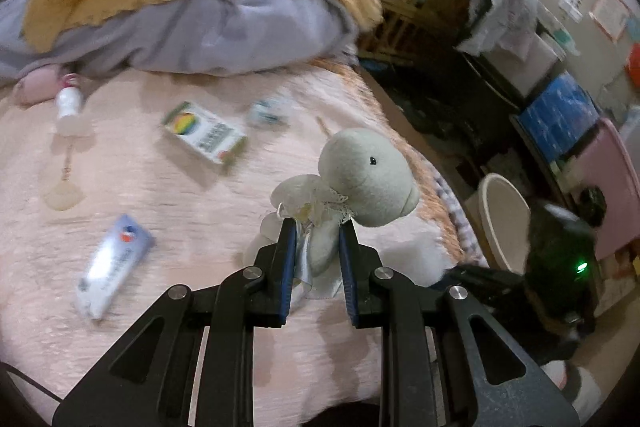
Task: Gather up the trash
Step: 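Carry sponge and plush toy to the white bucket and release them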
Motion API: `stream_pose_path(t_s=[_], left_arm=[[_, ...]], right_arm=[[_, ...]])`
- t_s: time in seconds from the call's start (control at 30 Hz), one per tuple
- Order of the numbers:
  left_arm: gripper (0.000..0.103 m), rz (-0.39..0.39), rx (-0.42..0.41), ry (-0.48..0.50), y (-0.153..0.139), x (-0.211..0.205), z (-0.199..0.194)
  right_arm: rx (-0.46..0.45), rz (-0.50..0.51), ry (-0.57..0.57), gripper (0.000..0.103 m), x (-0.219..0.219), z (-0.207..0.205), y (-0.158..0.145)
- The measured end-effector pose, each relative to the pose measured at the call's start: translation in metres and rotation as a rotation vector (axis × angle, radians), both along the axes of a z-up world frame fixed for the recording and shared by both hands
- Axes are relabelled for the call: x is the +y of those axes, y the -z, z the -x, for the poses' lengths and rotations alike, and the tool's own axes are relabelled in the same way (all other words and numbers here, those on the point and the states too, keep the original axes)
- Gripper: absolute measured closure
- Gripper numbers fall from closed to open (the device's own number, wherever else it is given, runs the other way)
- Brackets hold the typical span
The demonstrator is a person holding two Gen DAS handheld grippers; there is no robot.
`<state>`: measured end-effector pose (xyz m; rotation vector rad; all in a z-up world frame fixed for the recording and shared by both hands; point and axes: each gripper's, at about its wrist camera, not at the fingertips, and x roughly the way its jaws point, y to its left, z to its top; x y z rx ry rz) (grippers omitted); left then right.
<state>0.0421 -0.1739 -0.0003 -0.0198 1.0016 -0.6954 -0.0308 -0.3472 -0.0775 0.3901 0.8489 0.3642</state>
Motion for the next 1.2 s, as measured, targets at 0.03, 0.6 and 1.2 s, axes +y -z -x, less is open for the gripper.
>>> stream_pose_path(t_s=[0.03, 0.6, 1.2], left_arm=[[0.085, -0.003, -0.002, 0.012, 0.001, -0.008, 0.002], [0.085, -0.058, -0.077, 0.287, -0.005, -0.187, 0.054], [0.085, -0.082, -0.052, 0.457, 0.015, -0.315, 0.097]], right_arm=[[-0.007, 0.009, 0.025, 0.075, -0.014, 0.009, -0.005], [0.029, 0.110, 0.416, 0.075, -0.204, 0.122, -0.011], [0.112, 0.062, 0.674, 0.075, -0.305, 0.180, 0.035]])
